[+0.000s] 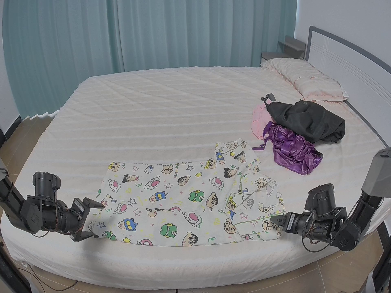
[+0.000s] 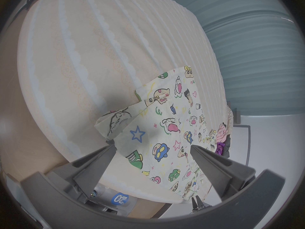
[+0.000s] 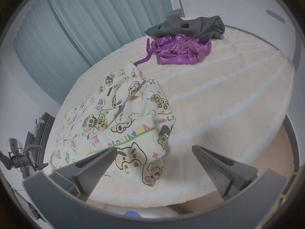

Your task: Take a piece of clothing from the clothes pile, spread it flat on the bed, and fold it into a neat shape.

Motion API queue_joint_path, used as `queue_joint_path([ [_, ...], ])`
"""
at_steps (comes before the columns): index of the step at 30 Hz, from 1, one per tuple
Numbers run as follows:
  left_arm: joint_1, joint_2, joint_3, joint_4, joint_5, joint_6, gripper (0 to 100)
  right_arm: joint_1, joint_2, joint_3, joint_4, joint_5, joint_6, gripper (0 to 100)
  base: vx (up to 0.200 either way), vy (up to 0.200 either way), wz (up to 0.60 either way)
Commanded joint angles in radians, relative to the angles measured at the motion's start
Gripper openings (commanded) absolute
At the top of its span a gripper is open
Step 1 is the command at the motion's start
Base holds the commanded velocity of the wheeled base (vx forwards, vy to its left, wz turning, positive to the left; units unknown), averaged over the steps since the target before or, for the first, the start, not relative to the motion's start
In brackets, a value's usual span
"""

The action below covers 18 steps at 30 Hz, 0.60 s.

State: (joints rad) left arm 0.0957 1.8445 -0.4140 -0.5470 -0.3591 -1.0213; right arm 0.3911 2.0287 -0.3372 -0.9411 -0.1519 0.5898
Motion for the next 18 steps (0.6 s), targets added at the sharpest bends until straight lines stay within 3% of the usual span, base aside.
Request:
queue_joint_path([
  [1, 0.001, -0.002, 0.001, -0.001, 0.000, 0.000, 100, -0.011, 0.064, 0.000, -0.041, 0.022, 0.001, 100, 0.000, 0.000, 0.00],
  [9, 0.001, -0.002, 0.004, -0.001, 0.002, 0.006, 100, -0.012, 0.077, -0.013, -0.062, 0.041, 0.002, 100, 0.000, 0.000, 0.00],
  [10, 0.001, -0.002, 0.004, -0.001, 0.000, 0.009, 100, -0.012, 0.081, -0.016, -0.062, 0.046, 0.002, 0, 0.000, 0.000, 0.00],
  [18, -0.001, -0.002, 0.011, -0.002, 0.000, 0.013, 100, -0.015, 0.070, -0.023, -0.062, 0.046, 0.025, 0, 0.000, 0.000, 0.00],
])
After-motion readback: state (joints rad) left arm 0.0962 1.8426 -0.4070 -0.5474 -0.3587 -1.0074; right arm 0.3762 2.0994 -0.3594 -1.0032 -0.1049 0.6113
